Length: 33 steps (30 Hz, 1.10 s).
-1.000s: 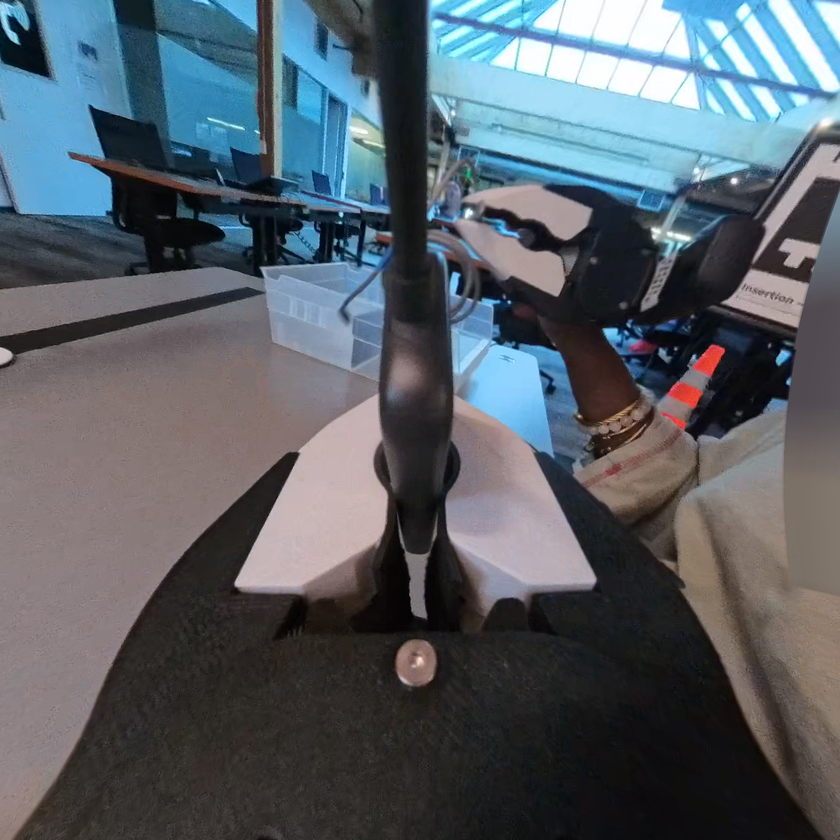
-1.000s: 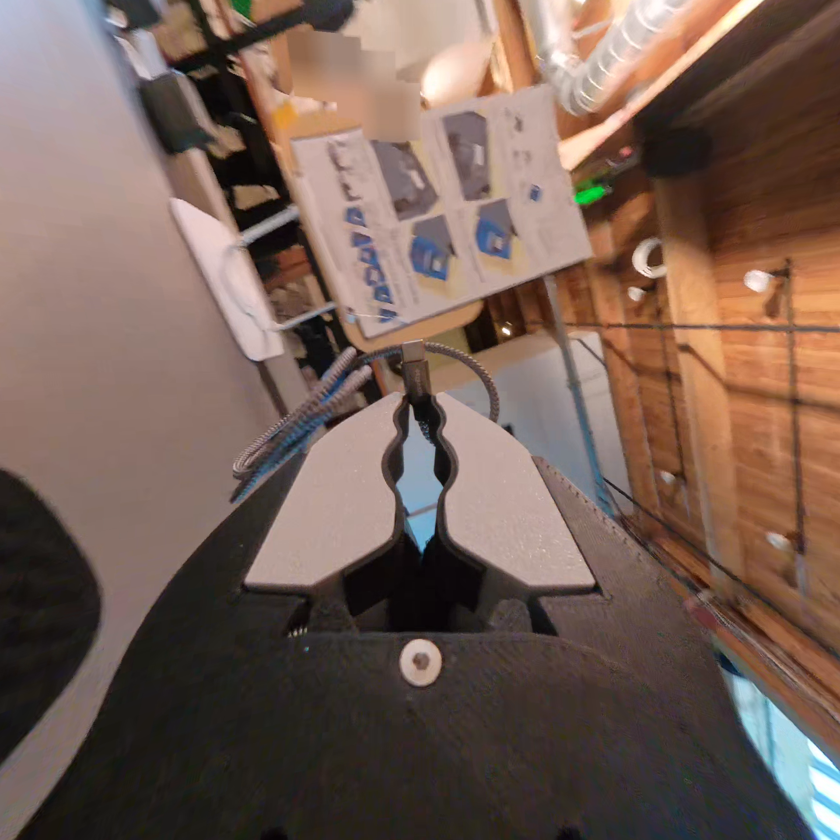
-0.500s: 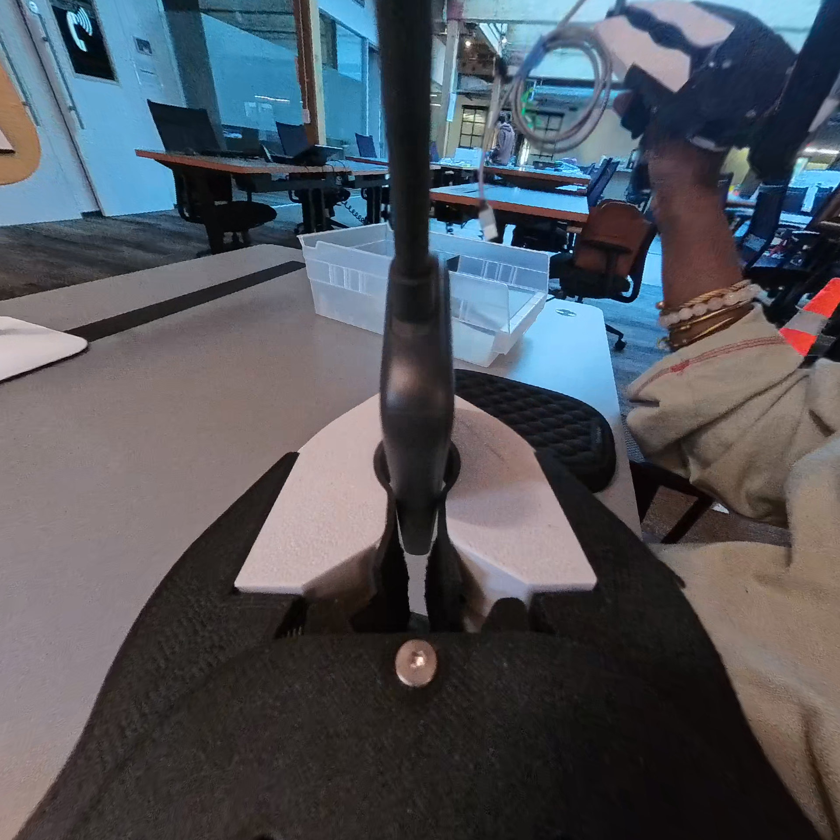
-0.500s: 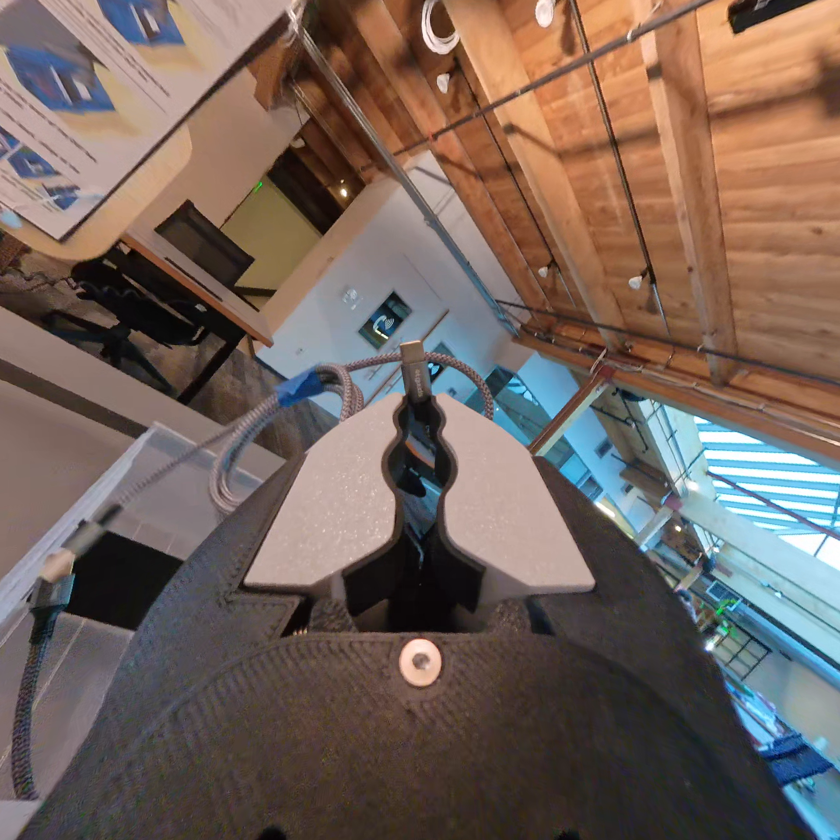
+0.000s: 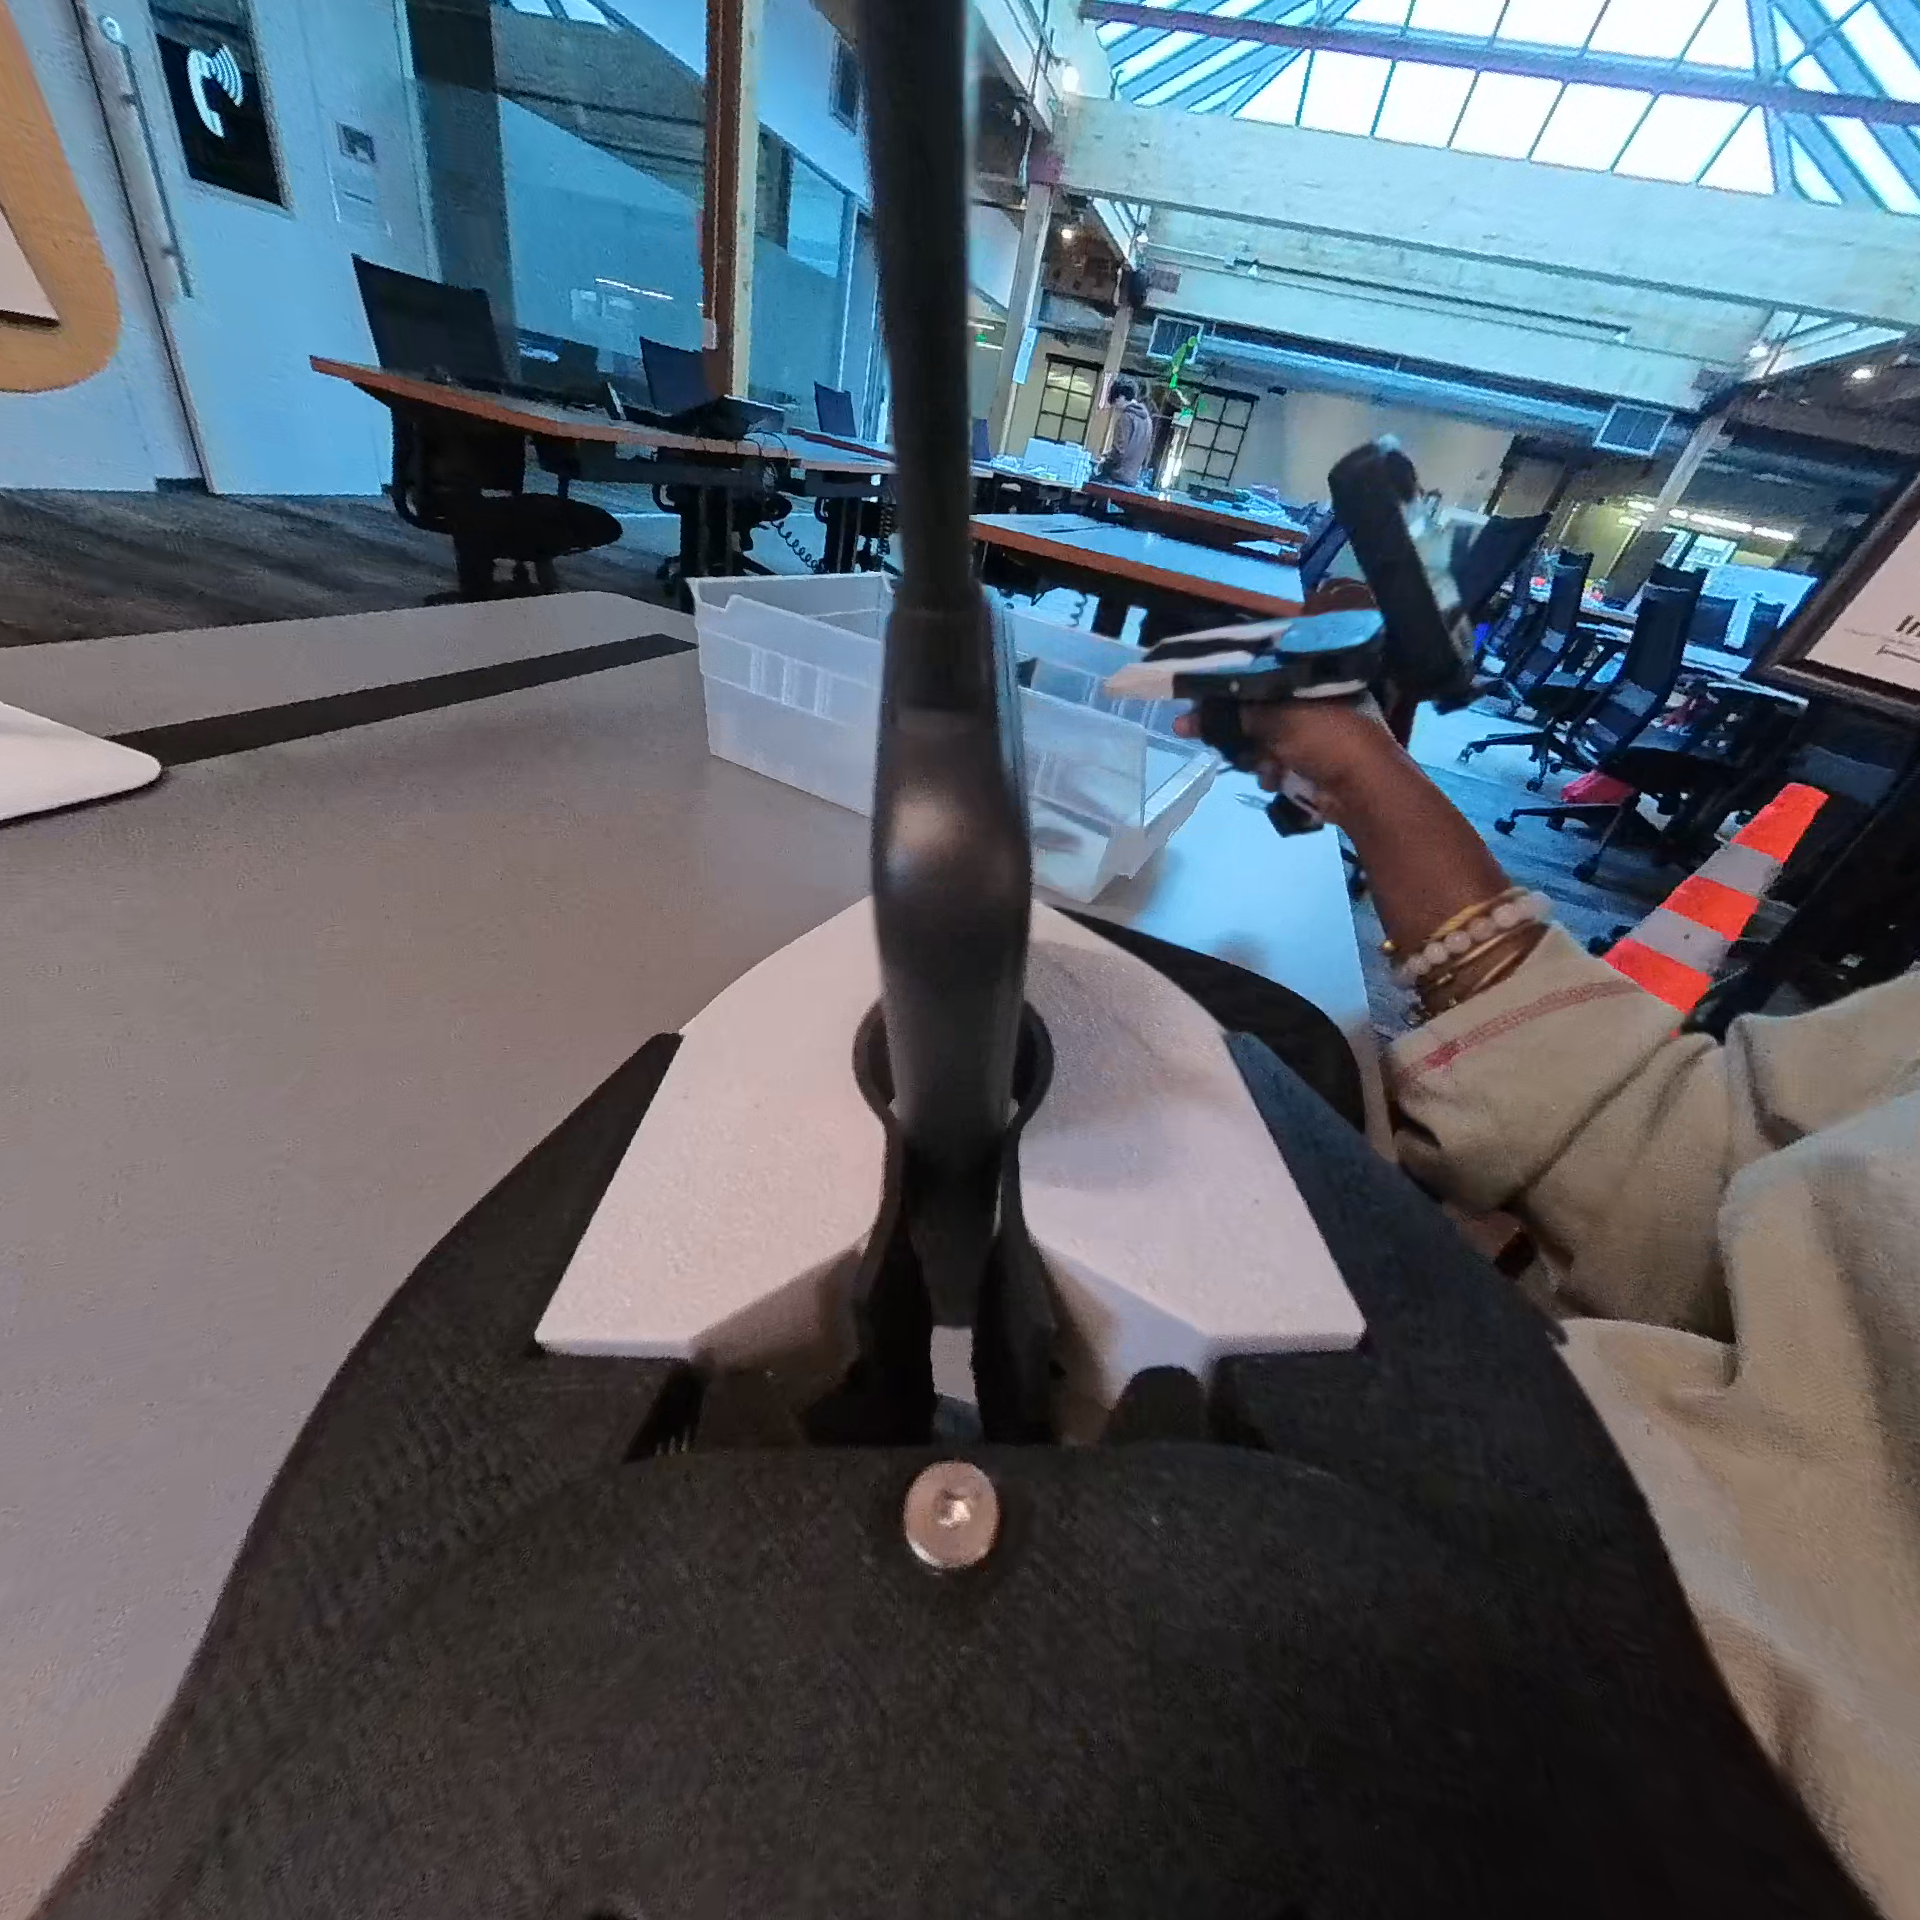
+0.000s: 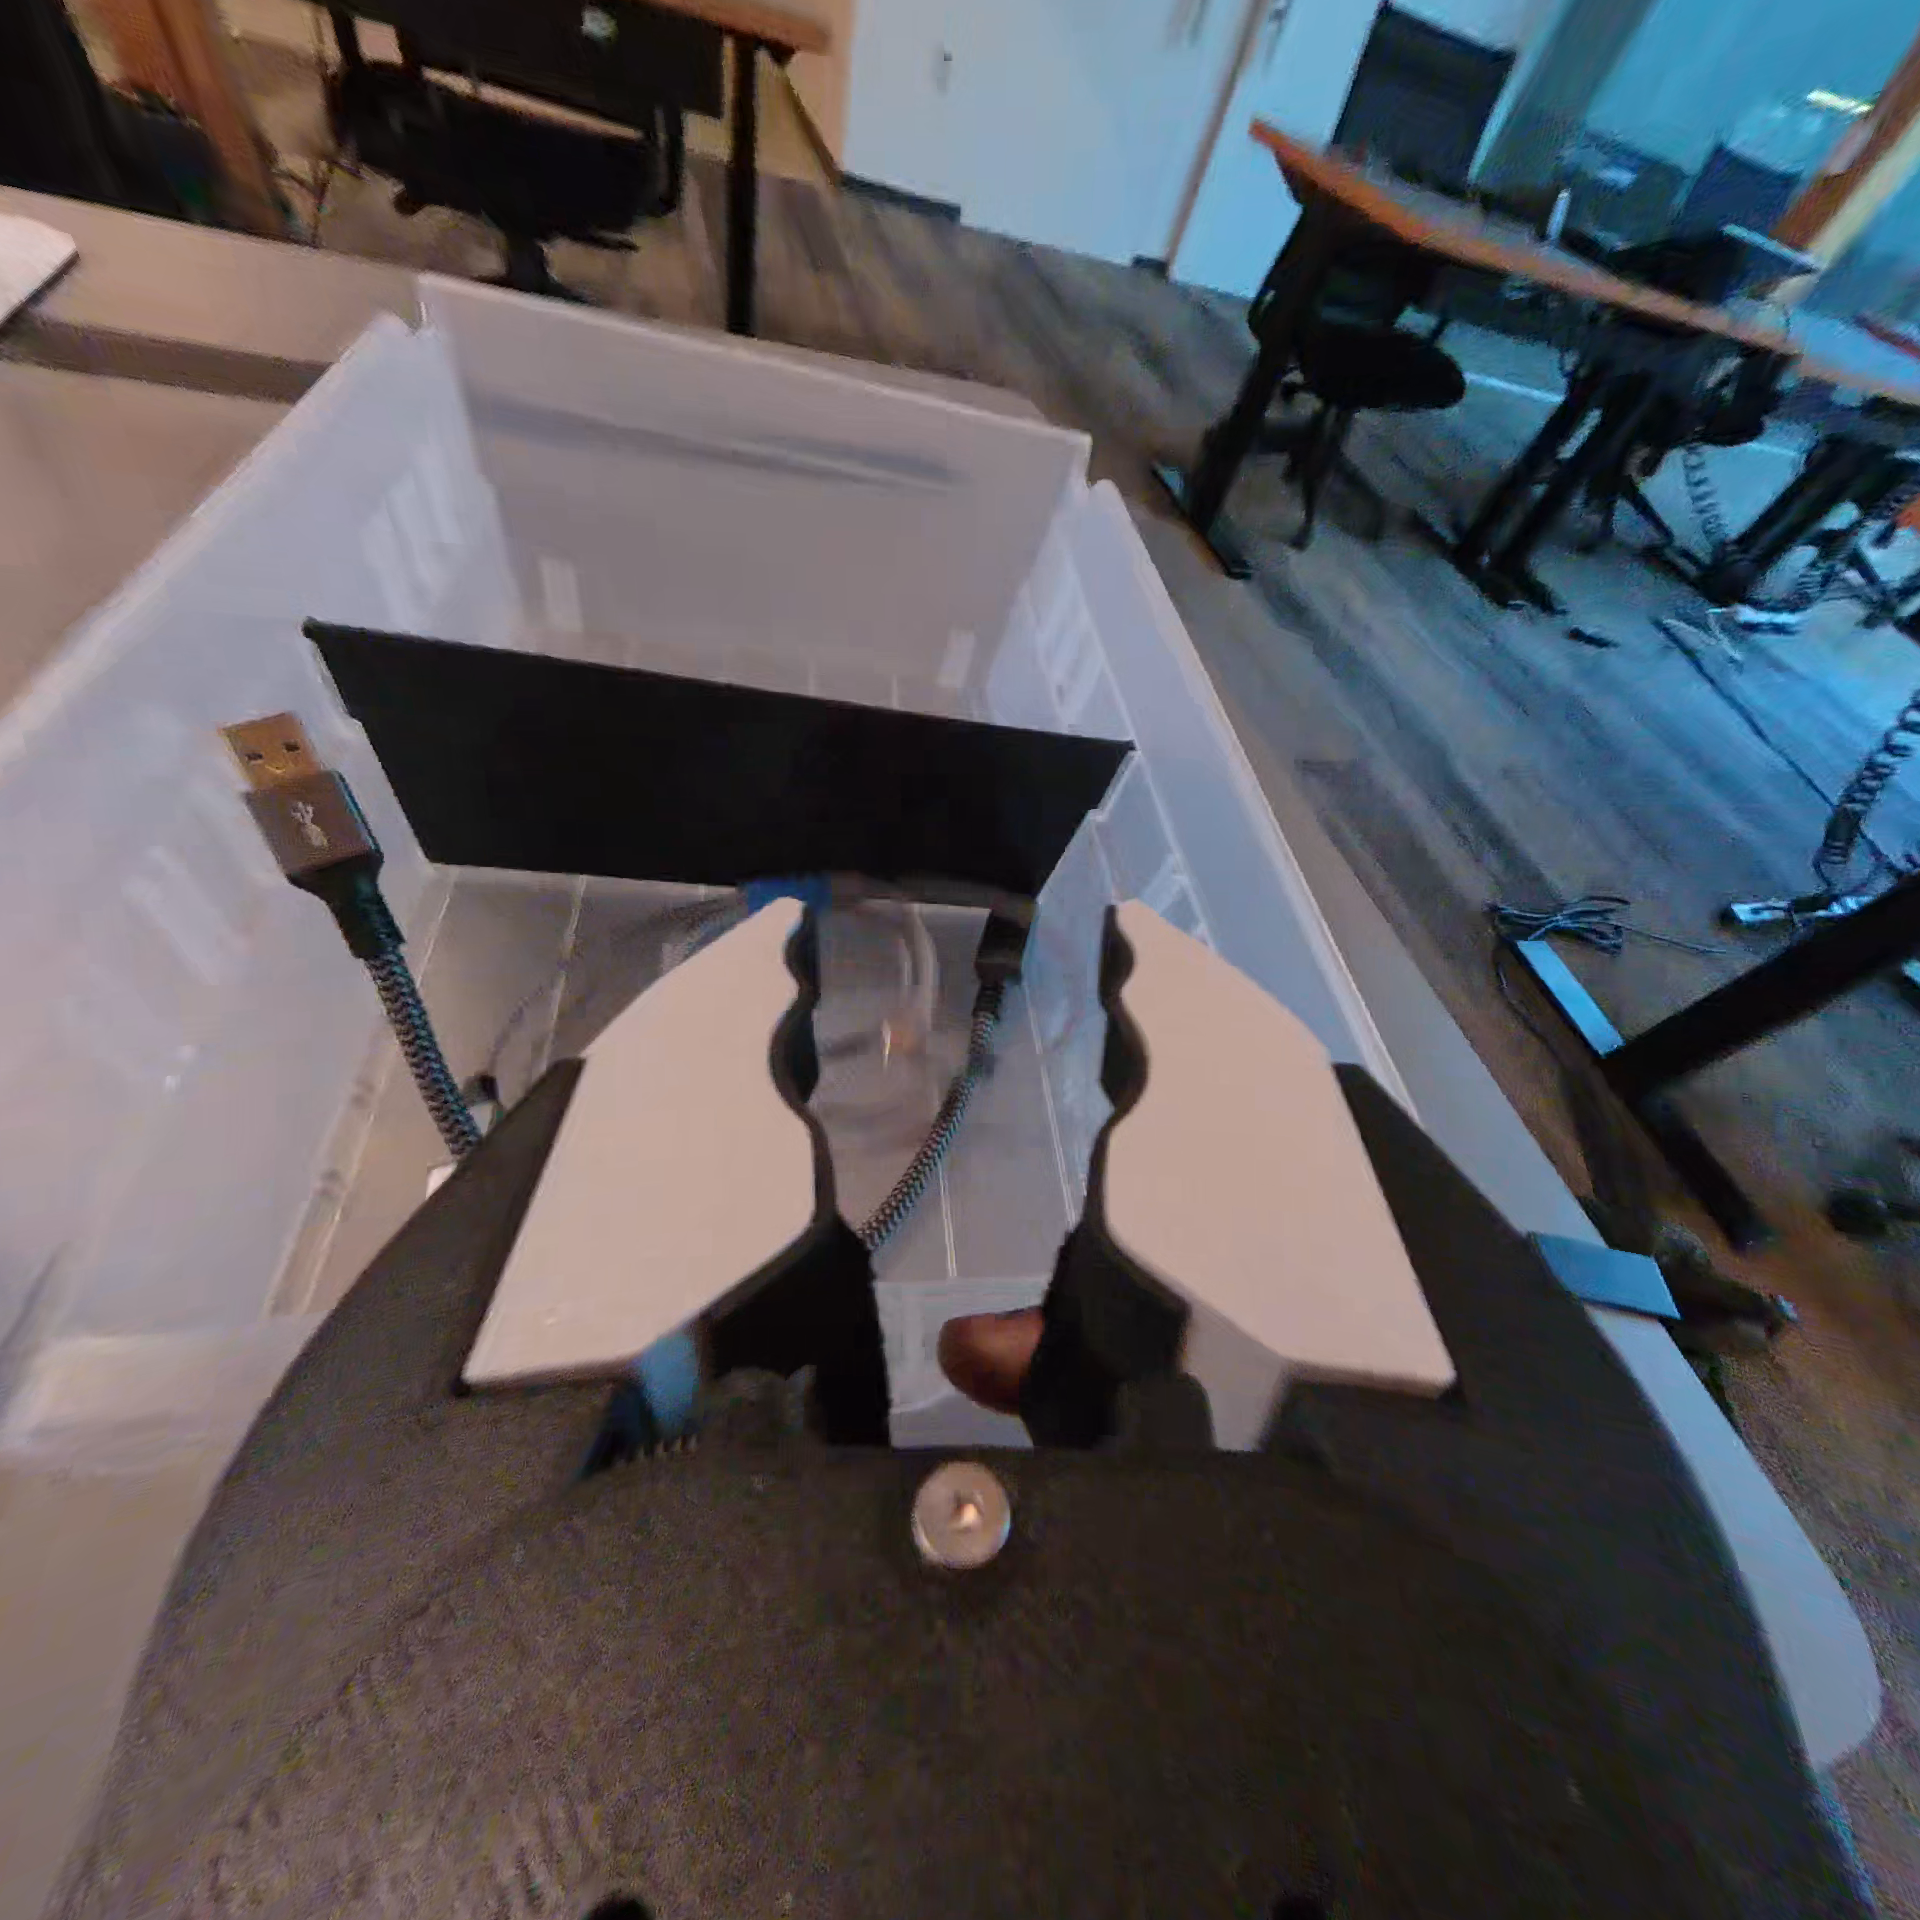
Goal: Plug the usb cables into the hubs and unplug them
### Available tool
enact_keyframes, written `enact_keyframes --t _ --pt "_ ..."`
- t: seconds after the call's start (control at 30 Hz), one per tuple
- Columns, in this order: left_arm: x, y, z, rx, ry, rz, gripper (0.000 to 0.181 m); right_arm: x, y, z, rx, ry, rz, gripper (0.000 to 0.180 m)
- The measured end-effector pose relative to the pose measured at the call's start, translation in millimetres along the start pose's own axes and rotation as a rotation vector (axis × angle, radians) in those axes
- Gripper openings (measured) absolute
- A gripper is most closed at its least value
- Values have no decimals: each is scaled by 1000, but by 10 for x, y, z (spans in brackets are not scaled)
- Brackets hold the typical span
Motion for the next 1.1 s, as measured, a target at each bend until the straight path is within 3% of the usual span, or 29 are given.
enact_keyframes --t 0.1,0.17,0.3,0.4,0.47,0.63,0.73,0.83,0.97,1.1 --pt "3 13 0 -29 -8 -8 13 -222 174 176 35 -156 16 63" --pt "-2 11 1 -36 -9 -21 12 -444 512 400 23 -350 144 65" --pt "28 -21 -41 -1 35 -37 11 -956 1540 952 -14 -767 692 49" --pt "39 -47 -61 65 67 -21 11 -1351 2343 1078 -41 -800 1171 51" --pt "57 -77 -107 113 115 -25 11 -1523 2762 1043 -136 -774 1339 50" --pt "106 -213 -207 278 204 -69 11 -1605 3211 952 -375 -650 1406 31" --pt "126 -259 -234 339 217 -88 12 -1616 3188 949 -348 -598 1464 15" --pt "127 -293 -206 333 165 -119 23 -1625 3006 1026 -257 -682 1441 11" --pt "125 -206 -151 338 109 -21 31 -1605 2469 1258 -51 -849 1304 10" --pt "94 -88 -89 312 58 90 34 -1541 1698 1478 5 -1008 980 10"
Point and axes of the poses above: each gripper's, where its closed fingertips meet, x out along the fingers, z out of its top, y = z × x across the jaws, the point moved 6 cm from there along -x, back along the fingers, and after that the axes turned 5 degrees about -x, right-handed, at the moved point
